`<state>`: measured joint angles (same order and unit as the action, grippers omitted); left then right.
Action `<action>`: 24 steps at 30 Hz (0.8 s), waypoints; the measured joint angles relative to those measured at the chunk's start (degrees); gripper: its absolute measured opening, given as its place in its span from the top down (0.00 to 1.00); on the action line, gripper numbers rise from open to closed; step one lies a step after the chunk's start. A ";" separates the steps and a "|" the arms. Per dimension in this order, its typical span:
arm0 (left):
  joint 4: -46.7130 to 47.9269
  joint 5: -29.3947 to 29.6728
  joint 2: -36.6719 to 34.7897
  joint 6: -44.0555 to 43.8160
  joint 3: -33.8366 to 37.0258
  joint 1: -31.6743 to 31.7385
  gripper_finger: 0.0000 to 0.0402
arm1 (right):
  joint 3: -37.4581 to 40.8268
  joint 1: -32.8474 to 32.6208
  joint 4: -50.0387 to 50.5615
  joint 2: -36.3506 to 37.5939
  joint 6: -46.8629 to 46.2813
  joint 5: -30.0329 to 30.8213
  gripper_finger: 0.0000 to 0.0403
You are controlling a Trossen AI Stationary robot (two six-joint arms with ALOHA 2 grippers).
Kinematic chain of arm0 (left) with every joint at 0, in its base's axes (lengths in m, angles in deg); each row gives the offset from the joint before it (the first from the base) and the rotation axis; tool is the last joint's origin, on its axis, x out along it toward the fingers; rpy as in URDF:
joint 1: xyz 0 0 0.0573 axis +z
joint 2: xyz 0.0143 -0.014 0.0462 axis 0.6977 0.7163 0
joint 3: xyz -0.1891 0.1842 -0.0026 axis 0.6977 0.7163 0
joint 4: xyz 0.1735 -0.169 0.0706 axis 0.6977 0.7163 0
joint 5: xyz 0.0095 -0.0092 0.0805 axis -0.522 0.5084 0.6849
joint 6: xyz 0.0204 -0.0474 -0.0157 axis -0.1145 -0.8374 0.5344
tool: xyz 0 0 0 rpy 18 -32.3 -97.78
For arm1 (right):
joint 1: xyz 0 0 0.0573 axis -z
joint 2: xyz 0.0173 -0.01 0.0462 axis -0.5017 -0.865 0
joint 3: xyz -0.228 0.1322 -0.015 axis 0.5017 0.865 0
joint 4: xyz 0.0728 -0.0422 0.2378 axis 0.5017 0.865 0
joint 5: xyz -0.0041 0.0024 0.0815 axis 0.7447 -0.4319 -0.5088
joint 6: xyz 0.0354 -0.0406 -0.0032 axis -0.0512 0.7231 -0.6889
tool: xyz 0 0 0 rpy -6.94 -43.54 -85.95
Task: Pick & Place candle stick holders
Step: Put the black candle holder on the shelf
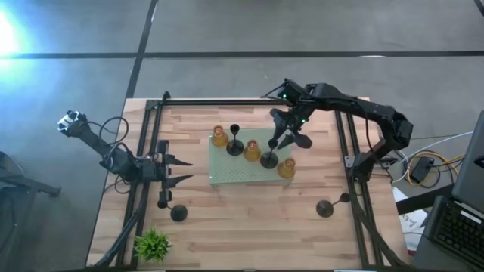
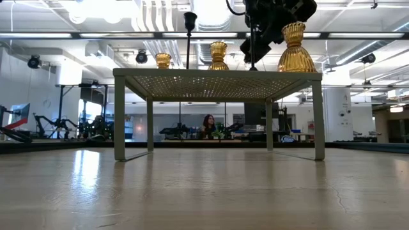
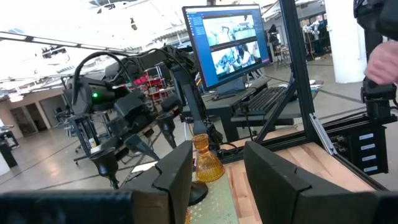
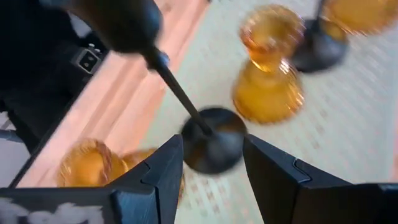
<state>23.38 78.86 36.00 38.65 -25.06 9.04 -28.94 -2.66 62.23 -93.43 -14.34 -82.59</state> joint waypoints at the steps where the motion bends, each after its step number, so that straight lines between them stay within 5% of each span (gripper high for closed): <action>1: 0.00 0.00 -0.01 0.00 0.00 -0.01 0.63 | 0.00 0.70 0.63 0.27 0.08 0.62 0.61; 13: -0.01 0.00 -0.01 0.00 0.00 0.00 0.63 | 0.02 10.37 10.16 4.90 -2.18 4.40 0.77; 19: 0.00 0.00 0.00 0.02 0.00 -0.01 0.63 | 1.00 10.68 12.73 9.80 -4.80 7.19 0.95; 24: -0.02 0.00 -0.01 0.04 0.00 -0.01 0.63 | 3.46 9.03 12.68 15.36 -8.13 7.23 0.97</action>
<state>23.36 78.86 35.99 38.70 -25.06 9.02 -25.48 6.37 74.91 -78.07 -22.47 -75.35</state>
